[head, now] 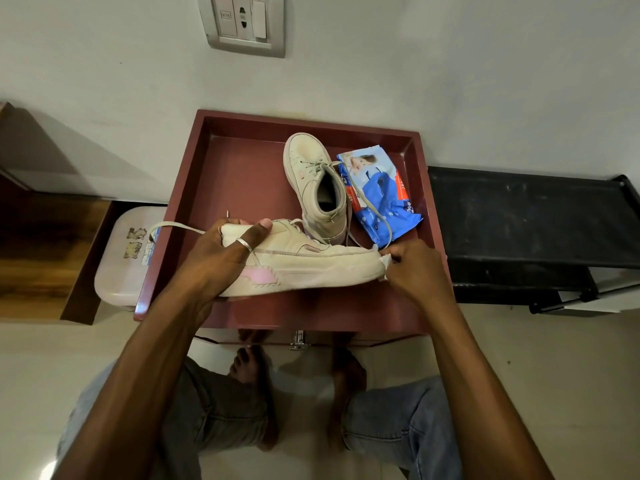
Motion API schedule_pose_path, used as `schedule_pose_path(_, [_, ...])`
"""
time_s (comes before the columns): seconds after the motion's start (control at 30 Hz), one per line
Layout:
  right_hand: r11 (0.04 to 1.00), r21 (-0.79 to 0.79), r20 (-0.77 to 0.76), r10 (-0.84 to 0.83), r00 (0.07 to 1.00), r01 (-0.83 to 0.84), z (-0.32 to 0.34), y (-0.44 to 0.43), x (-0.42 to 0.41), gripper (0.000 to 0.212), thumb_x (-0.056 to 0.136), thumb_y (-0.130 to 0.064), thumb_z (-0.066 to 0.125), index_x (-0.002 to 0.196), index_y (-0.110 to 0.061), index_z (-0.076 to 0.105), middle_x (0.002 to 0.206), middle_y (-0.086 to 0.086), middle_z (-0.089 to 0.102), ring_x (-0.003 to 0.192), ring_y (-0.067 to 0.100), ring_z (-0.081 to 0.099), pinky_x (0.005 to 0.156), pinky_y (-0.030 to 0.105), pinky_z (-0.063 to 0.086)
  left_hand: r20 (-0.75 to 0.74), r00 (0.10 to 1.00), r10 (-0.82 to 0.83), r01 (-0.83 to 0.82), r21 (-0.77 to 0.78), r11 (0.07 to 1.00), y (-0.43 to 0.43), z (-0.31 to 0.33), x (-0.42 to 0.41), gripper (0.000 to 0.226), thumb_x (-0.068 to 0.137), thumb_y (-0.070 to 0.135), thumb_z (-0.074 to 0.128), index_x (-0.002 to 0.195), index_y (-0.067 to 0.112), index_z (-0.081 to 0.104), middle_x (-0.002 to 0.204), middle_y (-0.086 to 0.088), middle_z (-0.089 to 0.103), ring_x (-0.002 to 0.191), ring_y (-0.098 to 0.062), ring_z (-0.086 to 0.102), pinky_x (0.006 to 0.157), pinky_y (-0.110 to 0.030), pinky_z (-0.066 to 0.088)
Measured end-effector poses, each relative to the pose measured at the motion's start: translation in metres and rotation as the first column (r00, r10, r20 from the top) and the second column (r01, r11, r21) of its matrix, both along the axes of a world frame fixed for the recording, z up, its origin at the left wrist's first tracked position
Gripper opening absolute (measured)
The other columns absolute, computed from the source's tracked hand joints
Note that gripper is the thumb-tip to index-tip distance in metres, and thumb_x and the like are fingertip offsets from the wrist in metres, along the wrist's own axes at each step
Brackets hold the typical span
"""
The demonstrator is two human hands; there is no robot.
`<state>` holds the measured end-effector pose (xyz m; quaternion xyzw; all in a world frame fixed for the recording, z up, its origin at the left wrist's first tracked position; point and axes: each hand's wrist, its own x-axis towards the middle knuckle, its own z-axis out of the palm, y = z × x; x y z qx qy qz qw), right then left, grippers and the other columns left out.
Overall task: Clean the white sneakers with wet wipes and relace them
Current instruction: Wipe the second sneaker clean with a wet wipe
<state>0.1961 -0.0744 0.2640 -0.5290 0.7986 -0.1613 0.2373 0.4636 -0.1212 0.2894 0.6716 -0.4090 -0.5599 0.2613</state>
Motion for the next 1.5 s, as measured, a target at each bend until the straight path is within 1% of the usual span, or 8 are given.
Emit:
schedule_pose_path(0.2, [0.999,0.011,0.128,-0.048,0.991,0.047,-0.001,0.001,-0.004,0.023,0.080,0.002,0.062,0.087,-0.012,0.079,0.070,-0.004,0.071,0.064,0.008,0.066,0.057,0.021,0.052,-0.015,1.000,-0.003,0.002,-0.012,1.000,0.001,-0.004,0.001,0.046,0.079,0.067,0.072,0.102,0.028,0.065,0.098,-0.004,0.076,0.085,-0.025,0.074,0.078,-0.050,0.061])
schedule_pose_path(0.5, [1.000,-0.018,-0.251,0.010,0.968,-0.015,0.040,0.022,0.049,0.034,0.090,-0.012,0.056,0.121,-0.010,0.068,0.110,0.009,0.070,0.100,0.026,0.065,0.083,0.029,0.048,-0.039,0.999,-0.022,0.020,-0.045,0.999,0.000,-0.003,-0.001,0.046,0.080,0.067,0.070,0.104,0.028,0.064,0.093,0.002,0.076,0.077,-0.017,0.072,0.065,-0.035,0.059])
schedule_pose_path(0.63, [0.982,-0.134,-0.286,0.088,0.954,-0.130,0.046,0.030,0.088,0.025,0.076,0.001,0.064,0.098,-0.004,0.074,0.094,0.016,0.069,0.083,0.033,0.066,0.070,0.037,0.052,0.004,0.996,-0.088,0.088,-0.030,0.996,-0.001,0.000,0.002,0.055,0.079,0.080,0.060,0.106,0.032,0.065,0.098,0.004,0.074,0.087,-0.020,0.073,0.071,-0.039,0.061])
schedule_pose_path(0.77, [0.947,-0.249,-0.338,0.112,0.935,-0.204,0.038,0.032,0.118,0.023,0.064,0.004,0.066,0.085,-0.006,0.071,0.082,0.011,0.067,0.071,0.030,0.062,0.057,0.033,0.048,-0.174,0.982,-0.079,0.102,0.126,0.987,-0.001,0.011,0.005,0.074,0.082,0.088,0.039,0.125,0.034,0.068,0.120,0.002,0.074,0.091,-0.023,0.077,0.067,-0.042,0.062])
schedule_pose_path(1.0, [0.825,-0.448,-0.208,0.279,0.937,-0.345,0.034,0.028,0.149,0.037,0.081,0.000,0.052,0.113,-0.007,0.068,0.108,0.007,0.068,0.099,0.025,0.060,0.083,0.031,0.050,-0.257,0.966,0.031,0.012,0.162,0.987,0.001,0.019,0.006,0.072,0.091,0.082,0.028,0.098,0.031,0.078,0.098,-0.002,0.080,0.082,-0.022,0.078,0.080,-0.051,0.060])
schedule_pose_path(1.23, [0.769,-0.525,-0.113,0.361,0.926,-0.364,0.046,0.017,0.163,0.044,0.092,-0.012,0.038,0.128,0.000,0.061,0.130,0.015,0.063,0.120,0.025,0.059,0.103,0.029,0.047,-0.341,0.939,0.030,0.036,0.187,0.982,0.001,0.018,0.008,0.089,0.085,0.088,0.024,0.124,0.023,0.071,0.125,-0.013,0.071,0.114,-0.033,0.069,0.075,-0.053,0.061])
schedule_pose_path(1.4, [0.730,-0.389,-0.223,0.518,0.826,-0.562,0.050,0.029,0.171,0.031,0.087,-0.005,0.046,0.109,-0.003,0.068,0.112,0.013,0.066,0.107,0.027,0.057,0.095,0.035,0.049,-0.424,0.906,0.012,0.066,0.169,0.983,-0.002,0.011,0.013,0.093,0.084,0.089,0.030,0.118,0.014,0.072,0.130,-0.017,0.068,0.116,-0.031,0.065,0.103,-0.048,0.049])
schedule_pose_path(1.5, [0.685,-0.266,-0.339,0.592,0.731,-0.678,0.051,0.048,0.180,0.030,0.089,-0.012,0.044,0.105,-0.006,0.069,0.107,0.010,0.068,0.106,0.027,0.055,0.093,0.035,0.049,-0.478,0.878,0.017,0.055,0.137,0.989,-0.001,0.011,0.014,0.086,0.088,0.084,0.030,0.095,0.012,0.076,0.110,-0.019,0.073,0.101,-0.031,0.067,0.106,-0.048,0.045])
